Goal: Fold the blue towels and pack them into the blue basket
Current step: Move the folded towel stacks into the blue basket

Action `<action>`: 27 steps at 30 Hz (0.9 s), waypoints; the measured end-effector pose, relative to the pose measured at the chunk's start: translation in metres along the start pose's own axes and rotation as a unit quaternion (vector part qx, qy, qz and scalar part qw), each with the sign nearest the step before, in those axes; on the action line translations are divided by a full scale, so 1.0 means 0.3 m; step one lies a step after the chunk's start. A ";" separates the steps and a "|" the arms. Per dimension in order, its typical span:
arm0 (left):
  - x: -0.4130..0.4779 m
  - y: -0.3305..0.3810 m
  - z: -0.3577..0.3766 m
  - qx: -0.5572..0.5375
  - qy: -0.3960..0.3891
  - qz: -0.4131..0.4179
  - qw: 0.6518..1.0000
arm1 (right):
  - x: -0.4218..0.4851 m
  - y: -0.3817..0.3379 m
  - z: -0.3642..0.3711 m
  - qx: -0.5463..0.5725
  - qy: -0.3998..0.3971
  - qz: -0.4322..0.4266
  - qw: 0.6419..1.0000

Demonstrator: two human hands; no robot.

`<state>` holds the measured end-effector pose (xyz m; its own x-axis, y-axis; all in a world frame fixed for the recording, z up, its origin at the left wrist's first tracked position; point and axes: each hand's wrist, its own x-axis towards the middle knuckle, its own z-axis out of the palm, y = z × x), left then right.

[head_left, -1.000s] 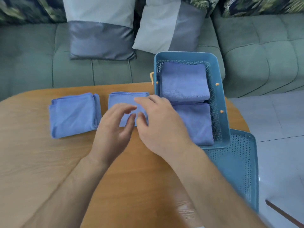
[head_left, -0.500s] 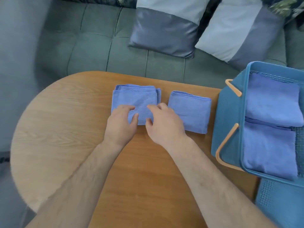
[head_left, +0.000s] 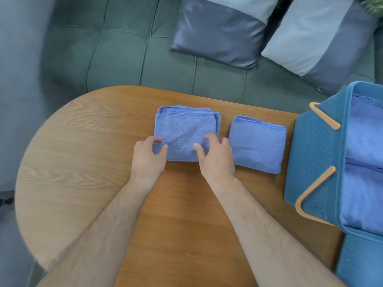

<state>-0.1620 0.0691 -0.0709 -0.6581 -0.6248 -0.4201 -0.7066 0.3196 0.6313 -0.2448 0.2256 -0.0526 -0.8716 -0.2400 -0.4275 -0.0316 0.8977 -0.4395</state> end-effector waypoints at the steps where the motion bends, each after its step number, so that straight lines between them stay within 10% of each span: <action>1: 0.004 0.000 -0.004 -0.007 0.000 -0.013 1.000 | 0.006 0.000 0.000 0.003 0.003 0.008 1.000; 18: -0.130 0.043 -0.011 -0.238 0.000 -0.177 0.955 | -0.065 0.051 -0.097 0.181 -0.166 0.077 0.966; 27: -0.271 0.159 -0.058 -0.267 -0.066 -0.159 0.948 | -0.158 0.113 -0.226 0.191 -0.170 -0.072 0.964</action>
<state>-0.1378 0.1228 0.0047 -0.4857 -0.5242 -0.6996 -0.6652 -0.2976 0.6848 -0.2377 0.2925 0.0062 -0.6590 -0.5177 -0.5456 0.0978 0.6602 -0.7447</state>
